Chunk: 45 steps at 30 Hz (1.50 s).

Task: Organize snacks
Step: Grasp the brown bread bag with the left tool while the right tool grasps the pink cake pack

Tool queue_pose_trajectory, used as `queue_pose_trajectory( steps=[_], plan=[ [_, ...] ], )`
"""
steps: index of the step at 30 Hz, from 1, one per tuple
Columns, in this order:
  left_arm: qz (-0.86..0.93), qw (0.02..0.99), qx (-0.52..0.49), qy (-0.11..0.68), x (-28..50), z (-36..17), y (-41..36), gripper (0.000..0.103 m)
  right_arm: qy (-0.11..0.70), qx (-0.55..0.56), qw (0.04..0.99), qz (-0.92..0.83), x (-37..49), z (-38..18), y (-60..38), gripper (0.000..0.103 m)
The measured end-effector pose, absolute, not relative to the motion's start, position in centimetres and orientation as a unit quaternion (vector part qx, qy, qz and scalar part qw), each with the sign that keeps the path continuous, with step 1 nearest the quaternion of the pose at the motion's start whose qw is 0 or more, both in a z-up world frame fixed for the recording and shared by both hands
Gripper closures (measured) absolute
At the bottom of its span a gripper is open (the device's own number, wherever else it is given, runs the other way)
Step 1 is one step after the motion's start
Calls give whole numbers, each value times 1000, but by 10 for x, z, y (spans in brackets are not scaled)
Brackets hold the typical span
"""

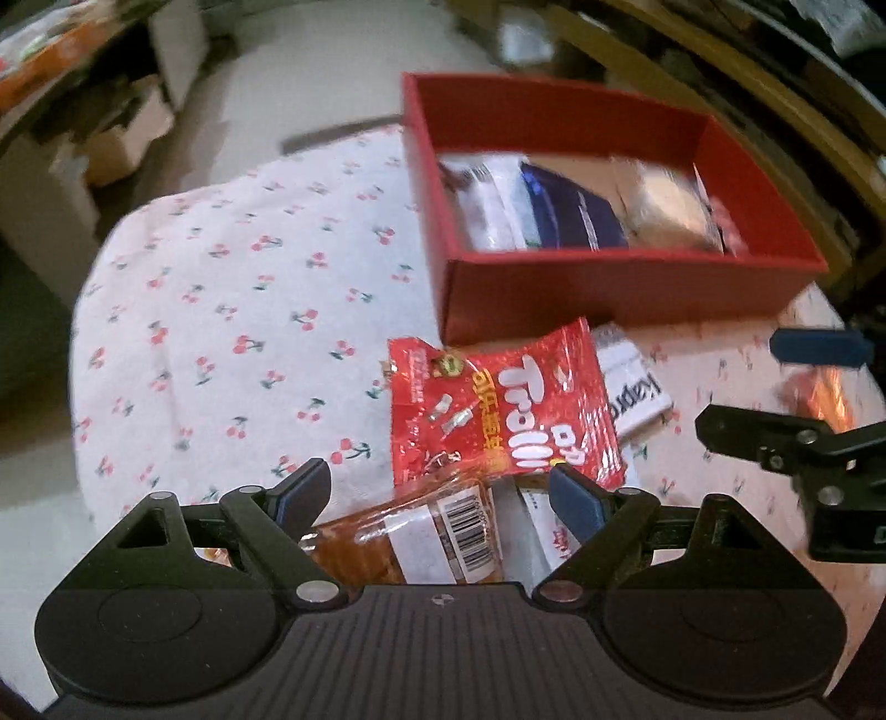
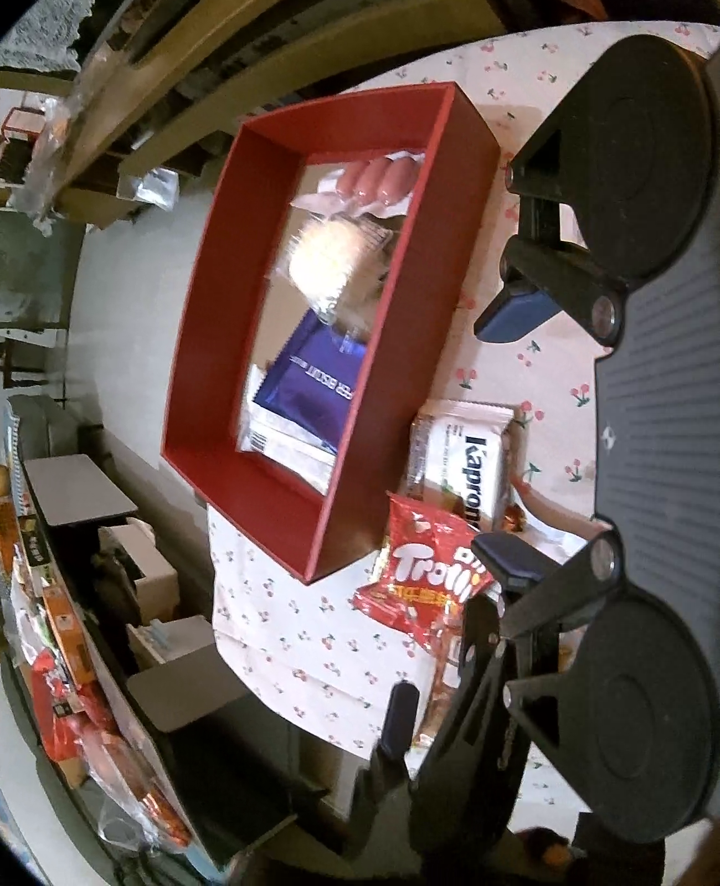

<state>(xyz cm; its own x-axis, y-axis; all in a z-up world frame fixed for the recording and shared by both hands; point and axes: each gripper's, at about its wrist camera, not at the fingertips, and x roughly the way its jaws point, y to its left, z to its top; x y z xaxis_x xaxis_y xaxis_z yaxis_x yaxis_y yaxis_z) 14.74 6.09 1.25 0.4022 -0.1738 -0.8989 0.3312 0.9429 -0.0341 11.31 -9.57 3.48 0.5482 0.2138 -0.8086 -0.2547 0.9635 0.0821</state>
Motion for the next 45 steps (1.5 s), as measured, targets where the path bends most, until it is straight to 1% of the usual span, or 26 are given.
queue_pose_trajectory(
  steps=[4, 13, 20, 23, 25, 27, 32, 39, 45],
  plan=[
    [-167, 819, 93, 541, 144, 3, 63, 13, 460, -19, 877, 138, 113, 34, -95, 11],
    [-183, 802, 80, 563, 111, 0, 81, 11, 467, -6, 872, 148, 102, 30, -90, 10],
    [-175, 796, 128, 566, 92, -8, 71, 11, 476, 0, 867, 151, 82, 24, -87, 10],
    [-151, 800, 125, 567, 90, -12, 71, 11, 476, 2, 866, 151, 77, 24, -87, 10],
    [-144, 806, 117, 562, 88, -10, 70, 18, 476, -1, 867, 150, 75, 23, -86, 10],
    [-138, 811, 105, 559, 84, -7, 69, 29, 473, -8, 868, 147, 73, 24, -86, 10],
    [-121, 823, 103, 546, 72, -2, 62, 35, 454, -21, 880, 142, 62, 31, -87, 10],
    [-121, 826, 90, 544, 63, -1, 56, 39, 449, -13, 885, 124, 53, 33, -101, 10],
    [-132, 830, 78, 536, 60, 6, 51, 40, 448, 1, 890, 85, 55, 34, -132, 10]
  ],
)
